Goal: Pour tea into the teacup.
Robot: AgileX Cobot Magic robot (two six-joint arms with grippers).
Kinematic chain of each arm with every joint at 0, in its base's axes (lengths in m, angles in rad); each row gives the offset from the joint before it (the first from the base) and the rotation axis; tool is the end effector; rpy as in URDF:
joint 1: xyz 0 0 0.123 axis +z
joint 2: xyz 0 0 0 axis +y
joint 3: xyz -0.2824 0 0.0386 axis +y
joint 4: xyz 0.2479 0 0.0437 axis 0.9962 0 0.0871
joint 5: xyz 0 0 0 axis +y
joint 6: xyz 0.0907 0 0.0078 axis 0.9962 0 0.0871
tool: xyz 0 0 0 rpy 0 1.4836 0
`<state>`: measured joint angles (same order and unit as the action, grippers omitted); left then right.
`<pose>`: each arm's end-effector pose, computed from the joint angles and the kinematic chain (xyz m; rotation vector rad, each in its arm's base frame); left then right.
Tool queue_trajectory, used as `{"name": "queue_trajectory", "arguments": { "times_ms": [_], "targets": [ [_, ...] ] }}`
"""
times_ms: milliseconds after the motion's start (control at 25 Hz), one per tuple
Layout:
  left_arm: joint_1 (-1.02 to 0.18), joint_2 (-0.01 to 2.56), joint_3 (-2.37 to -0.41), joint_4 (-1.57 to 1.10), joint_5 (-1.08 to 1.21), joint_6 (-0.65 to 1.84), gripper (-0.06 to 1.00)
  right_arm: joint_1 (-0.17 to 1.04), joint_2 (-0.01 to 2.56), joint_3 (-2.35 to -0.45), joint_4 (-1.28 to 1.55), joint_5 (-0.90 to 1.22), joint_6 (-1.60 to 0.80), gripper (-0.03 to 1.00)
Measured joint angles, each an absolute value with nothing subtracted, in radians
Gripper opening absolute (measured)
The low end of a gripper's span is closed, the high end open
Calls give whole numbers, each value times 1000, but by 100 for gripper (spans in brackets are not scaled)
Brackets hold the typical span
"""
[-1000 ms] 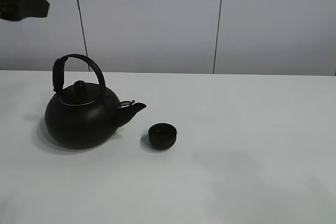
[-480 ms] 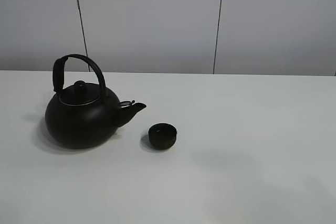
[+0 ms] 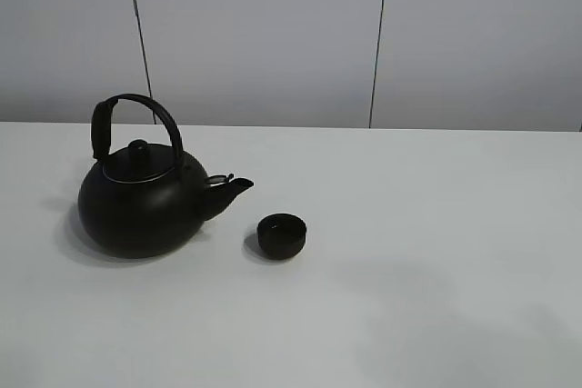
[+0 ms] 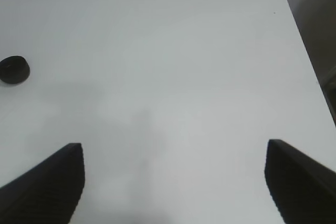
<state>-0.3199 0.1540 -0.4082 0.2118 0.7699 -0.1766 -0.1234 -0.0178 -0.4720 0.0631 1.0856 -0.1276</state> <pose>0.0403 0.0007 0.2725 0.1989 1.9741 -0.0766 -0.0048 0.0057 0.2674 -0.0079 2.0786 -0.0774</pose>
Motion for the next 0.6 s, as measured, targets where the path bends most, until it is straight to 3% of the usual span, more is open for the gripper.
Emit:
{"name": "queue_trajectory", "arguments": {
  "times_ms": [600],
  "targets": [
    [-320, 133, -449, 145, 866, -175, 69, -123, -18, -472, 63, 1086, -128, 64]
  ]
}}
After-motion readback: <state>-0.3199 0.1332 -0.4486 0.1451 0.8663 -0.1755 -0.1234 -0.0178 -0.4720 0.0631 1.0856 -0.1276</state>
